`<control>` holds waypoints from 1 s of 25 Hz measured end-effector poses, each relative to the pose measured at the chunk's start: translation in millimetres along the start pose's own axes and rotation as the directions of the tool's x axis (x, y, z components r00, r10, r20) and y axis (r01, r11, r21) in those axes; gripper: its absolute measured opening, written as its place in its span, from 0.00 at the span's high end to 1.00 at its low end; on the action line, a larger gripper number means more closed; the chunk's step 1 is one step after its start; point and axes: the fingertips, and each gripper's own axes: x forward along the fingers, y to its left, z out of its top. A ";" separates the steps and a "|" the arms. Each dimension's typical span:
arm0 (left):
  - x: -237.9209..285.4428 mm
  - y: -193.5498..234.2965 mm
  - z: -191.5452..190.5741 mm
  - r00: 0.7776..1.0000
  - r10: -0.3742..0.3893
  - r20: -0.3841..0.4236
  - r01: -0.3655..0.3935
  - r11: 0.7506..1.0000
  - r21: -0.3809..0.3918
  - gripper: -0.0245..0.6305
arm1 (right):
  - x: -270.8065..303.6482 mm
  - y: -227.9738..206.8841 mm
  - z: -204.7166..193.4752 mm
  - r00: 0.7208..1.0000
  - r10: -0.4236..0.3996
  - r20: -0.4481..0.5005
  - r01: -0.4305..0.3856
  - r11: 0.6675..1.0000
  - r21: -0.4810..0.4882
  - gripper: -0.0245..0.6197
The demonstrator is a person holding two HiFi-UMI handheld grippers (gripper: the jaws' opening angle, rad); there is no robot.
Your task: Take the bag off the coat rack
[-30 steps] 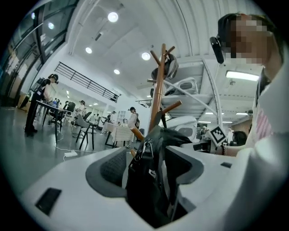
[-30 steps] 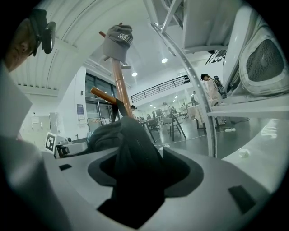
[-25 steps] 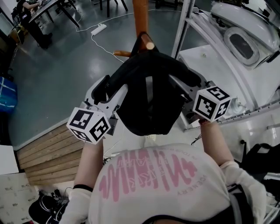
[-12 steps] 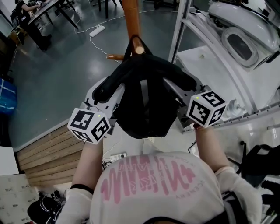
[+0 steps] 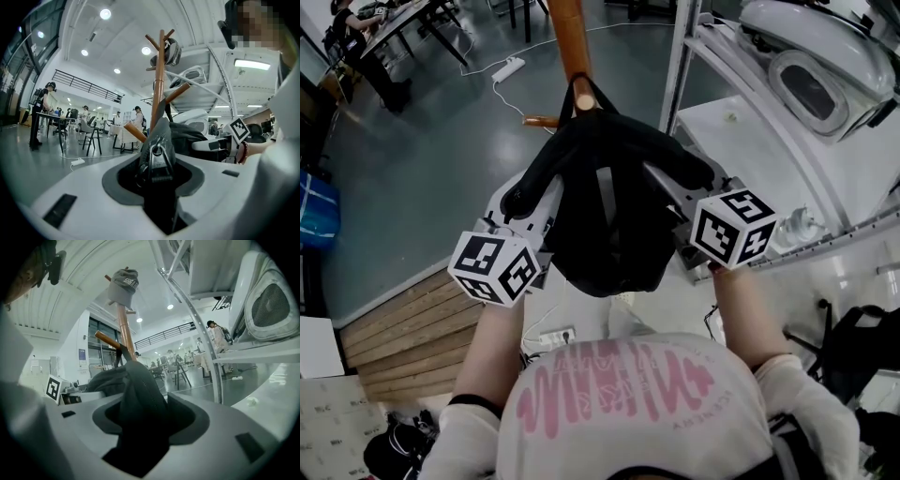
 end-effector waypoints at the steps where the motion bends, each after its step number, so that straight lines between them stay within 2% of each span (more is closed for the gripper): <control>1: 0.2 0.0 -0.3 1.000 0.005 0.003 -0.005 1.000 -0.002 0.77 | -0.1 -0.1 -0.5 1.000 -0.006 0.000 0.006 1.000 -0.003 0.60; 7: 0.8 -0.4 -1.0 1.000 -0.002 0.013 0.002 1.000 -0.022 0.78 | 0.9 -2.7 -2.4 0.999 -0.047 -0.019 0.047 0.998 -0.032 0.64; 13: 0.9 -0.7 -2.2 1.000 -0.020 0.017 0.020 0.999 -0.043 0.78 | 2.4 -4.0 -5.9 0.993 -0.090 -0.071 0.084 0.993 -0.081 0.73; 20: 0.3 -7.3 -6.0 0.990 -0.130 -0.063 0.131 0.991 0.013 0.81 | -1.9 1.3 -7.8 0.991 -0.107 -0.084 0.095 0.987 -0.130 0.80; 25: 0.9 -8.0 -6.6 0.985 -0.136 -0.106 0.144 0.987 0.074 0.81 | -1.6 2.6 -7.4 0.989 -0.115 -0.093 0.102 0.986 -0.129 0.81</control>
